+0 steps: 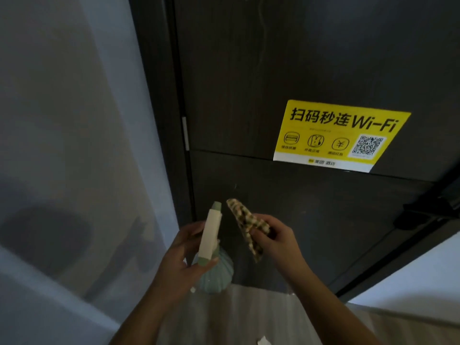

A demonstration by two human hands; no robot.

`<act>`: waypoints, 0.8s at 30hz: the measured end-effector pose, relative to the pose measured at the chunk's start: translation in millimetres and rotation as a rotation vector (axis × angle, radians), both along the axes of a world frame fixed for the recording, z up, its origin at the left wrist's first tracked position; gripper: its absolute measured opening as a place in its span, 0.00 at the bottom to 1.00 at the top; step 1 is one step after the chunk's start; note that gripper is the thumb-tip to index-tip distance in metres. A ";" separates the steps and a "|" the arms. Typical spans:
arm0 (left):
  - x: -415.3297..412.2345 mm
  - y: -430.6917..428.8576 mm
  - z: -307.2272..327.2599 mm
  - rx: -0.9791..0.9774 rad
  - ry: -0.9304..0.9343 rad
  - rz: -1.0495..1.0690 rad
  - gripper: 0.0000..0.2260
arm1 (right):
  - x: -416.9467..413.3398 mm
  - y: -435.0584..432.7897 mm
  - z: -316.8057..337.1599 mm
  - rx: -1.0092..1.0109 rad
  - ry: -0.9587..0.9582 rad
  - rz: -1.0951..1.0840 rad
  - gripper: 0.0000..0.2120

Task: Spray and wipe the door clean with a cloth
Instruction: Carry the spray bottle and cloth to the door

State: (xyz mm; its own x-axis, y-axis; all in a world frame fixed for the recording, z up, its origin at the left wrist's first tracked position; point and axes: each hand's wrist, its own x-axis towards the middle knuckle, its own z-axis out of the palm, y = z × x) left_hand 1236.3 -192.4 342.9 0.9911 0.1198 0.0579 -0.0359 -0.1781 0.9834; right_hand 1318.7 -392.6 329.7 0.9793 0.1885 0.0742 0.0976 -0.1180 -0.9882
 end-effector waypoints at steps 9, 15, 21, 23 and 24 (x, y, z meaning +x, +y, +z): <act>67.8 -10.8 33.7 -0.117 0.009 -0.117 0.25 | 45.2 15.9 17.4 -0.028 -0.075 0.096 0.14; 84.6 -29.4 34.6 -0.038 0.006 -0.132 0.15 | 59.2 -2.5 19.5 -0.029 -0.087 0.097 0.12; 107.2 -37.3 22.3 0.050 -0.065 0.077 0.07 | 62.6 -17.3 12.6 -0.177 -0.382 -0.109 0.12; 114.9 -40.0 23.0 0.079 -0.067 0.131 0.07 | 62.1 -17.3 13.2 -0.166 -0.358 -0.024 0.12; 118.8 -41.6 23.8 0.085 -0.060 0.145 0.07 | 62.5 -16.3 13.8 -0.172 -0.312 0.036 0.12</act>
State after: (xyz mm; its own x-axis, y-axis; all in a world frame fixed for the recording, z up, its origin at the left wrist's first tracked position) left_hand 1355.1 -234.0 366.7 0.9584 0.2531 0.1321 -0.0618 -0.2678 0.9615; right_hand 1381.1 -408.9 343.4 0.9071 0.2579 0.3326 0.3983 -0.2711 -0.8763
